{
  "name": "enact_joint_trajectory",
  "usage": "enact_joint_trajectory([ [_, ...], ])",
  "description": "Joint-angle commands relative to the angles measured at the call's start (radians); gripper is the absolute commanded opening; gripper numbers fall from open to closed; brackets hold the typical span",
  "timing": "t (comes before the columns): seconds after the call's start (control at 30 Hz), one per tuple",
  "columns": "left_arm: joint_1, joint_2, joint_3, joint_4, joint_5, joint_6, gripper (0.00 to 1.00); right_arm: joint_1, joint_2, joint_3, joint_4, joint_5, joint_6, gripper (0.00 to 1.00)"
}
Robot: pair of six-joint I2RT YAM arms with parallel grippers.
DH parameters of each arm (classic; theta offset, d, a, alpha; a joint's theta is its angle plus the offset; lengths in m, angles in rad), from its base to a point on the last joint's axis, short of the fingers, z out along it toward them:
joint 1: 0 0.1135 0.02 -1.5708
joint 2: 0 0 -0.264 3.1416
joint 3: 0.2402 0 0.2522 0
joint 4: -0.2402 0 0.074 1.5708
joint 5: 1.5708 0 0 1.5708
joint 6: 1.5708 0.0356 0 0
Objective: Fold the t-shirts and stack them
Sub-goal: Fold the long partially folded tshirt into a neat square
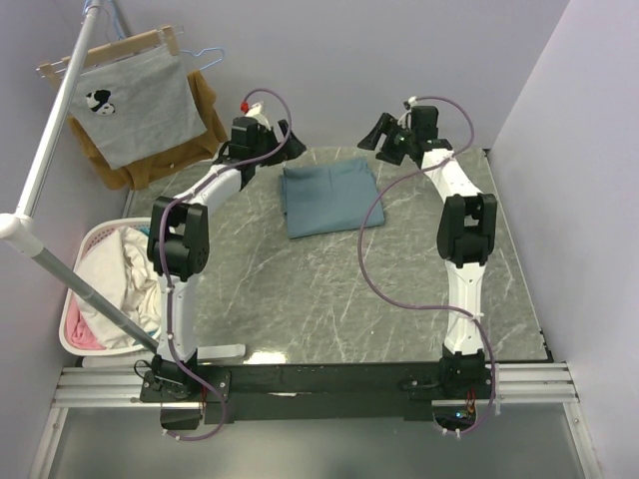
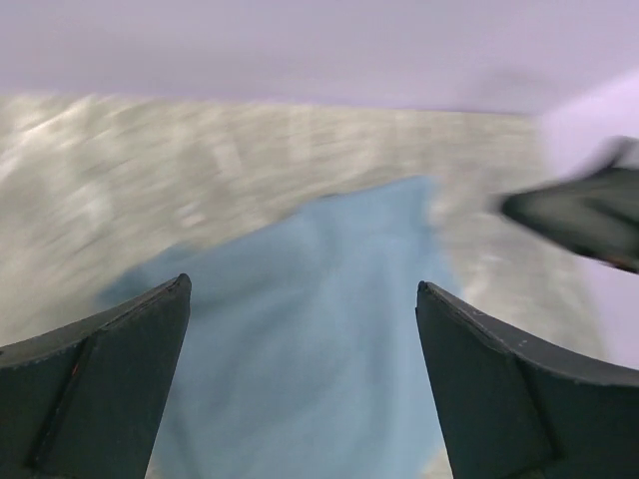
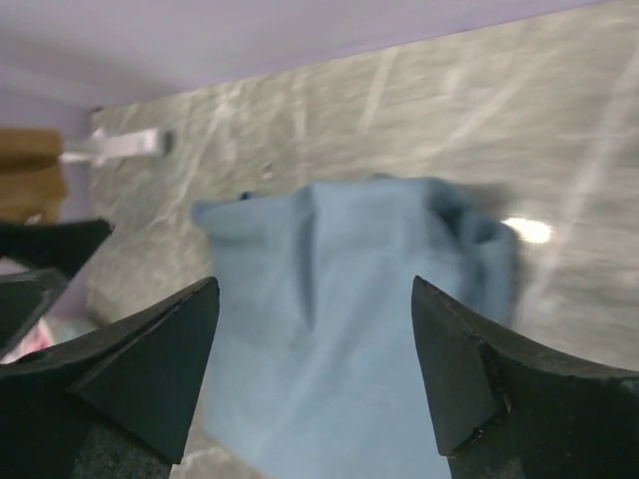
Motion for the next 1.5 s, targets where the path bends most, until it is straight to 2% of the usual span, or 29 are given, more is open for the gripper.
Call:
enact_joint_trajectory([
  [0.0, -0.01, 0.03, 0.067, 0.146, 0.247, -0.069, 1.0, 0.032, 0.059, 0.115, -0.001, -0.098, 0.006, 0.82],
  [0.1, -0.009, 0.137, 0.147, 0.201, 0.367, -0.131, 1.0, 0.039, 0.143, 0.198, -0.006, -0.136, 0.037, 0.82],
  [0.2, -0.007, 0.213, 0.155, 0.265, 0.391, -0.2, 0.99, 0.045, 0.235, 0.283, -0.019, -0.147, 0.069, 0.82],
  [0.33, -0.005, 0.279, 0.152, 0.249, 0.389, -0.208, 0.99, 0.04, 0.316, 0.338, -0.081, -0.121, 0.088, 0.81],
  [0.57, 0.018, 0.248, 0.08, 0.146, 0.266, -0.116, 0.99, 0.008, 0.309, 0.292, -0.202, 0.064, 0.077, 0.82],
  [0.7, 0.03, 0.219, 0.058, 0.04, 0.172, -0.024, 0.99, -0.003, 0.312, 0.301, -0.231, 0.089, 0.105, 0.82],
  [0.97, 0.047, 0.194, -0.004, -0.043, 0.043, 0.059, 0.99, -0.003, 0.273, 0.217, -0.197, 0.117, 0.112, 0.83],
  [1.1, 0.047, 0.133, -0.081, 0.037, 0.031, 0.059, 0.99, -0.004, 0.183, 0.082, -0.024, -0.012, 0.091, 0.85],
  [1.23, 0.042, 0.034, -0.145, 0.066, -0.068, 0.083, 1.0, -0.01, 0.025, -0.123, 0.129, 0.048, 0.033, 0.9],
  [1.37, 0.042, -0.085, -0.256, 0.094, -0.142, 0.095, 0.99, -0.038, -0.114, -0.235, 0.183, 0.066, 0.003, 0.92],
  [1.47, 0.042, -0.158, -0.322, 0.094, -0.136, 0.083, 0.99, -0.046, -0.168, -0.242, 0.111, 0.092, -0.029, 0.93],
])
